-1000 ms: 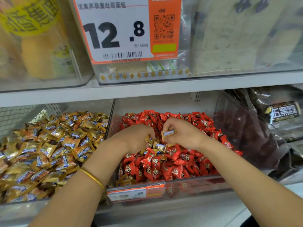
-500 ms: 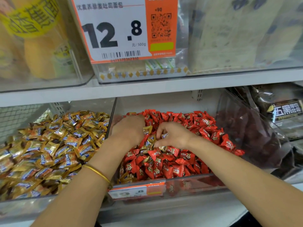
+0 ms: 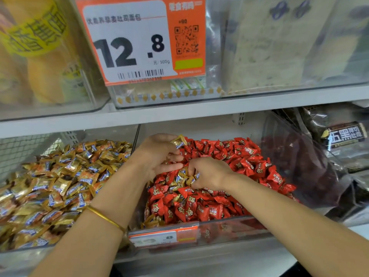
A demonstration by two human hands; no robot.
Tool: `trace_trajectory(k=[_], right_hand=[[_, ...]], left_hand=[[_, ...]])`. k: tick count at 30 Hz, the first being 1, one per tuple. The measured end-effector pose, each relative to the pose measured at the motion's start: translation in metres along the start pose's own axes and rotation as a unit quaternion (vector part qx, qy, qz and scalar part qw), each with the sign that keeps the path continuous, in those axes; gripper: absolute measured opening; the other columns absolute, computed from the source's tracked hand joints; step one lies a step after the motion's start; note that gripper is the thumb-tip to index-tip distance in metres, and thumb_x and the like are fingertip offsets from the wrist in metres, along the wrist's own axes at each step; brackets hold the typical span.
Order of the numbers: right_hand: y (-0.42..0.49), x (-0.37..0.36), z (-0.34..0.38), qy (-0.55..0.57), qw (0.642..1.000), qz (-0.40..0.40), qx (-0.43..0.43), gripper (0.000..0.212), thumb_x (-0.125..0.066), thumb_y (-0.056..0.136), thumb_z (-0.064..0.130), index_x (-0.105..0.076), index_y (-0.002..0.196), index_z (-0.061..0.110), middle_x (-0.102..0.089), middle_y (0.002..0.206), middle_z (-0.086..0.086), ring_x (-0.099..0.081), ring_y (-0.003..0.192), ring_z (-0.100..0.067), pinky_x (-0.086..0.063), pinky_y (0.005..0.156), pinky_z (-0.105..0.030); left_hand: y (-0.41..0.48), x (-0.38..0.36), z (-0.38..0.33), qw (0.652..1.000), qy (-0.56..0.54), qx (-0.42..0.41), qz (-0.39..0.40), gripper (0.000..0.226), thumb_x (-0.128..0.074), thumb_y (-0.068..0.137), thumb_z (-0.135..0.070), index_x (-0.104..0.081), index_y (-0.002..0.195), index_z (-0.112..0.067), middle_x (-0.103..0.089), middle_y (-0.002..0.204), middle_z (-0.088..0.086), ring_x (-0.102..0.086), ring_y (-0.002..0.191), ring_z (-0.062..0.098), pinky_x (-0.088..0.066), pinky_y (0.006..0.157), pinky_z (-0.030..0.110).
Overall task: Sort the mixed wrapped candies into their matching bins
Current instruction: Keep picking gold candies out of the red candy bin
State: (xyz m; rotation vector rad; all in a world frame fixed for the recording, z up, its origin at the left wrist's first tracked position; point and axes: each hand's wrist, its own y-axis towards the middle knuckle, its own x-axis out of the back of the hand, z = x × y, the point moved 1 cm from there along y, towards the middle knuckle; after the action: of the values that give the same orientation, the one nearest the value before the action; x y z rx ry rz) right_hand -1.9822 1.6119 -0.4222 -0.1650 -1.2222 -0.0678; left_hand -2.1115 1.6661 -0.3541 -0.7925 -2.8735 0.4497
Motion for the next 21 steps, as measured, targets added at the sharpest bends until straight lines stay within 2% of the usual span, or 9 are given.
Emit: trace_trajectory(k=[2,4,7,9,13,15,17,19,21], right_hand=[[0.002,0.003,-0.003,0.015,1.0,-0.006,0.0,0.025,-0.068,0.083,0.027,-0.062,0.106,0.02,-0.061,0.11,0.002,-0.057,0.101,-0.017,-0.046,0.082,-0.03],[0.001,0.012,-0.009,0.129,0.99,-0.043,-0.026,0.016,-0.068,0.082,0.02,-0.064,0.098,0.016,-0.062,0.101,0.001,-0.059,0.095,-0.017,-0.049,0.081,-0.03],[-0.005,0.029,-0.014,0.381,0.914,-0.109,-0.088,0.005,-0.06,0.084,0.007,-0.06,0.086,0.012,-0.067,0.085,-0.004,-0.061,0.065,-0.005,-0.046,0.053,-0.015],[-0.007,0.033,-0.019,0.485,0.855,-0.11,-0.148,0.008,-0.055,0.086,0.007,-0.061,0.087,0.012,-0.067,0.073,-0.005,-0.052,0.043,-0.001,-0.033,0.036,-0.012],[-0.006,0.036,-0.027,0.56,0.791,-0.061,-0.239,0.011,-0.063,0.087,0.028,-0.067,0.081,0.019,-0.053,0.062,0.004,-0.036,0.05,-0.008,-0.025,0.043,-0.019],[-0.009,0.038,-0.028,0.604,0.751,-0.03,-0.263,0.019,-0.061,0.089,0.033,-0.066,0.076,0.02,-0.05,0.06,0.005,-0.039,0.057,-0.009,-0.029,0.049,-0.02],[-0.011,0.039,-0.028,0.654,0.706,-0.002,-0.273,0.021,-0.06,0.09,0.033,-0.065,0.076,0.018,-0.05,0.056,0.003,-0.048,0.064,-0.012,-0.037,0.056,-0.022],[-0.013,0.039,-0.026,0.702,0.66,0.021,-0.266,0.022,-0.061,0.09,0.032,-0.065,0.077,0.014,-0.049,0.058,-0.001,-0.057,0.071,-0.017,-0.047,0.064,-0.028],[-0.014,0.039,-0.024,0.734,0.628,0.034,-0.256,0.023,-0.06,0.091,0.03,-0.064,0.079,0.01,-0.048,0.062,-0.003,-0.061,0.073,-0.02,-0.055,0.063,-0.032]], left_hand=[[-0.001,0.0,0.002,0.989,-0.133,0.061,0.017,0.028,-0.047,0.089,0.009,-0.058,0.104,-0.012,-0.057,0.088,0.013,-0.064,0.078,0.022,-0.058,0.06,0.035],[-0.003,-0.001,0.003,0.963,-0.243,0.105,0.04,0.021,-0.044,0.088,0.01,-0.057,0.092,-0.005,-0.053,0.087,0.017,-0.062,0.081,0.027,-0.057,0.064,0.04],[-0.002,-0.002,0.002,0.947,-0.295,0.118,0.056,0.009,-0.048,0.086,0.003,-0.052,0.084,-0.005,-0.048,0.088,0.018,-0.058,0.079,0.025,-0.059,0.066,0.041],[0.003,-0.006,-0.001,0.963,-0.246,0.105,0.041,0.003,-0.058,0.088,-0.005,-0.054,0.088,-0.005,-0.048,0.091,0.016,-0.059,0.081,0.024,-0.06,0.063,0.037],[0.021,-0.016,0.004,0.994,0.107,0.005,0.033,0.021,-0.054,0.092,-0.001,-0.051,0.112,-0.007,-0.056,0.104,0.017,-0.066,0.08,0.02,-0.059,0.067,0.03],[0.028,-0.019,0.008,0.93,0.35,-0.089,0.069,0.019,-0.05,0.094,-0.003,-0.057,0.109,-0.012,-0.056,0.117,0.015,-0.063,0.095,0.021,-0.053,0.081,0.026],[0.037,-0.019,0.013,0.808,0.557,-0.151,0.12,0.027,-0.051,0.095,-0.009,-0.06,0.118,-0.019,-0.051,0.131,0.007,-0.051,0.119,0.022,-0.039,0.096,0.026],[0.043,-0.019,0.019,0.719,0.659,-0.157,0.157,0.038,-0.052,0.095,-0.016,-0.052,0.131,-0.026,-0.044,0.132,0.006,-0.045,0.122,0.024,-0.034,0.101,0.028],[0.048,-0.018,0.024,0.672,0.702,-0.16,0.17,0.043,-0.053,0.094,-0.02,-0.047,0.136,-0.029,-0.041,0.124,0.005,-0.047,0.115,0.025,-0.038,0.096,0.029]])
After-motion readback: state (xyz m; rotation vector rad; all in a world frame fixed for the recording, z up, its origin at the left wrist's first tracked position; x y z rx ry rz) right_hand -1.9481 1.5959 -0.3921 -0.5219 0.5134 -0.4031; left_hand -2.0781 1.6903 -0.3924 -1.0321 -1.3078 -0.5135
